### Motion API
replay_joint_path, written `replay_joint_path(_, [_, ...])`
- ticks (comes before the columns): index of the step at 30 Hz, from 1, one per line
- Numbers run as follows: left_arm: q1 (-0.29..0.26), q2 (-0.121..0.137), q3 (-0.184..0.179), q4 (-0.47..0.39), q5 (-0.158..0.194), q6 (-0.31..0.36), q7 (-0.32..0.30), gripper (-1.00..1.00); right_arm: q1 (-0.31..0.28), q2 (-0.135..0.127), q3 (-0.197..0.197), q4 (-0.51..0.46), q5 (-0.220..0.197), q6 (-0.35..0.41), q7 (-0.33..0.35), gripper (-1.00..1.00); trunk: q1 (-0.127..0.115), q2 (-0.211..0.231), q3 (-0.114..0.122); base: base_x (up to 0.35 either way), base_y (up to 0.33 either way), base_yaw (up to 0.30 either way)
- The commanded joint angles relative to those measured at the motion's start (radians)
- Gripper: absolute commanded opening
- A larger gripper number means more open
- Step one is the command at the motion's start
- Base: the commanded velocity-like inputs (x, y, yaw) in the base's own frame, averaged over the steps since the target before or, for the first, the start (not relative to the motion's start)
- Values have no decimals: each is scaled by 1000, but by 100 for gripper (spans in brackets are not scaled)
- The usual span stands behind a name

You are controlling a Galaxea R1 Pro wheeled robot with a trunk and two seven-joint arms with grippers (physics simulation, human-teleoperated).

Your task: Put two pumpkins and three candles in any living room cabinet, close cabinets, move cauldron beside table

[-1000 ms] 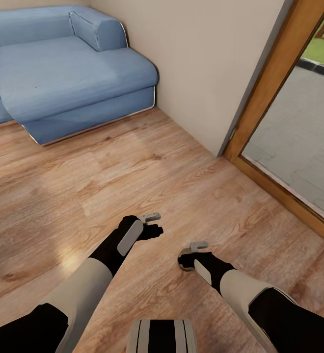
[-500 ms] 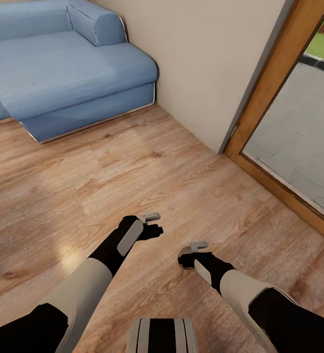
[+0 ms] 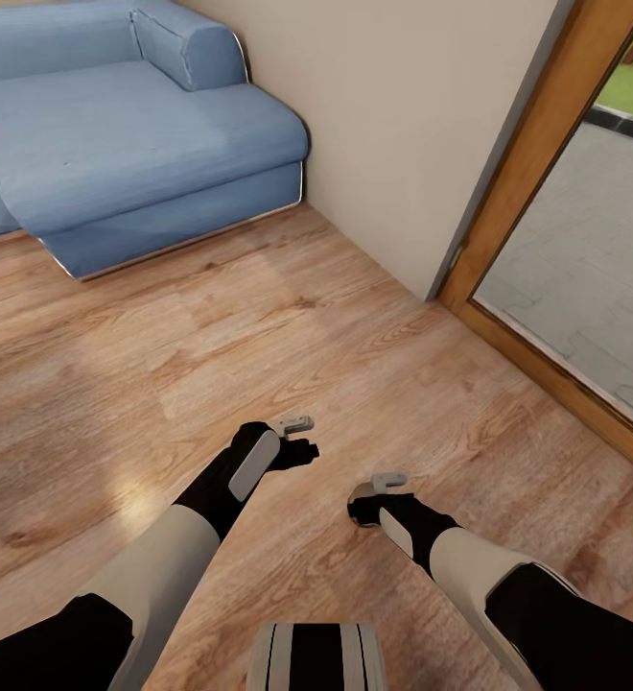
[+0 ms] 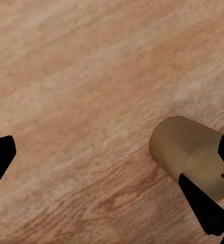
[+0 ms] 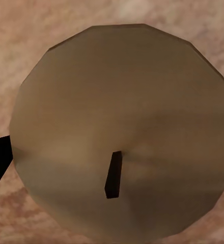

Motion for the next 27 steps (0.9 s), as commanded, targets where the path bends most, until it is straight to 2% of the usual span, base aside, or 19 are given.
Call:
replay_joint_path(1, [0, 0, -1, -1, 10, 1, 10, 100, 0, 0, 8, -2, -9, 5, -6, -100, 0, 0, -1, 0, 0, 0])
replay_joint_path(5, [0, 0, -1, -1, 10, 1, 10, 100, 0, 0, 8, -2, -9, 5, -6, -100, 0, 0, -1, 0, 0, 0])
replay_joint_path(20, [0, 0, -1, -1, 9, 0, 12, 100, 0, 0, 7, -4, -9, 6, -6, -100, -7, 3, 57, 0, 0, 0])
replay_joint_path(27, [0, 0, -1, 16, 9, 0, 14, 100, 0, -1, 5, -7, -11, 8, -14, -100, -34, 52, 82, 0, 0, 7])
